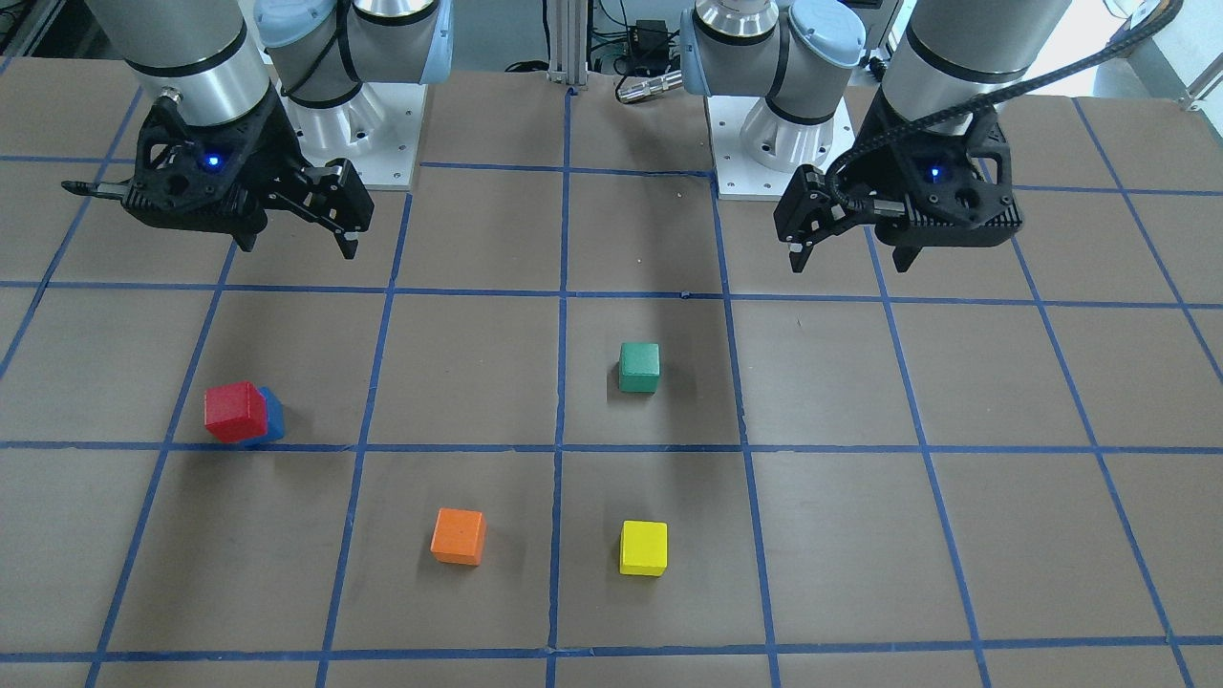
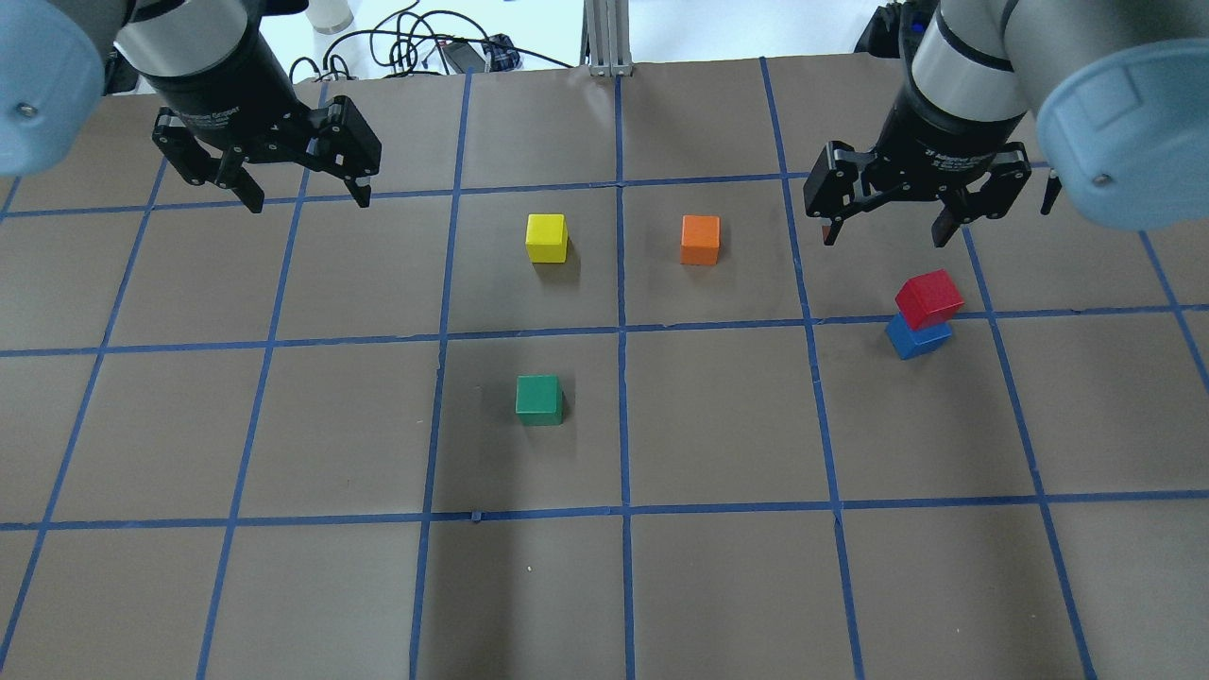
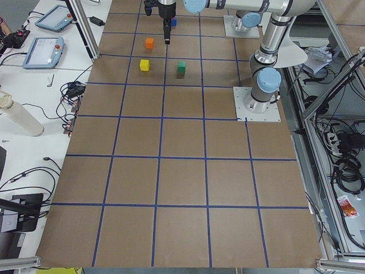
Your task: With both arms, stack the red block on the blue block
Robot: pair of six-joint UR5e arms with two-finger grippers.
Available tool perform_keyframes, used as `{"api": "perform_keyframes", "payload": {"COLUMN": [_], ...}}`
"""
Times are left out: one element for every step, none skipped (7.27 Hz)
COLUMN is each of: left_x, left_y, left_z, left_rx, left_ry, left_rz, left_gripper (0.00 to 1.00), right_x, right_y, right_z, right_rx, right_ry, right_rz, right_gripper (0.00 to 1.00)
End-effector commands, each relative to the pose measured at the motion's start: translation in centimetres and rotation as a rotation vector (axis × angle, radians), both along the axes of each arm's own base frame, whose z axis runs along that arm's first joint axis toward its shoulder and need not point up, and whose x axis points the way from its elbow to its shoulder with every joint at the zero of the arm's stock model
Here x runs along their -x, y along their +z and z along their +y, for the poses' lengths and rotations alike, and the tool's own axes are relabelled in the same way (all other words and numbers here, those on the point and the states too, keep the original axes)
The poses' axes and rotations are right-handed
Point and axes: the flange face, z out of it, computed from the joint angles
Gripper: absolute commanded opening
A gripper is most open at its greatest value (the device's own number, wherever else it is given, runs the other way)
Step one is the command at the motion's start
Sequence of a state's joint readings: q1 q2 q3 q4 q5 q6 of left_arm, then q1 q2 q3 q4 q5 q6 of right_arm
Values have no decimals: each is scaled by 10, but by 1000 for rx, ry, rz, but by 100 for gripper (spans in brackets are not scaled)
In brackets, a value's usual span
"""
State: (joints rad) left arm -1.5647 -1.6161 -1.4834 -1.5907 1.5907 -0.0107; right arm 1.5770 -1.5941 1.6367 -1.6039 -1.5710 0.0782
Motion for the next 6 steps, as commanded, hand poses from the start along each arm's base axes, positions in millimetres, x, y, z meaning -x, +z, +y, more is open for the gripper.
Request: {"api": "perform_keyframes", "payload": {"left_x": [0,0,0,0,1,1], "left_y": [0,0,-1,0,0,0], "left_z": [0,0,0,0,1,1], "left_rx": [1,-1,-2,-1,-1,-1], "left_ry": [0,0,2,0,-2,0], "left_rz": [0,0,0,2,2,2], "left_gripper": [100,100,100,100,100,100], "right_x": [17,18,18,18,18,20], "right_y": [0,4,4,3,1,1], "right_z": [2,3,4,5,5,4], "right_rx": [-29,-21,-21,-26,-29,-26], "right_ry": [-3,-14,-14,-14,-14,-17], "right_rz": [-4,2,5,7,5,8], "right_gripper": [100,100,100,100,100,100]}}
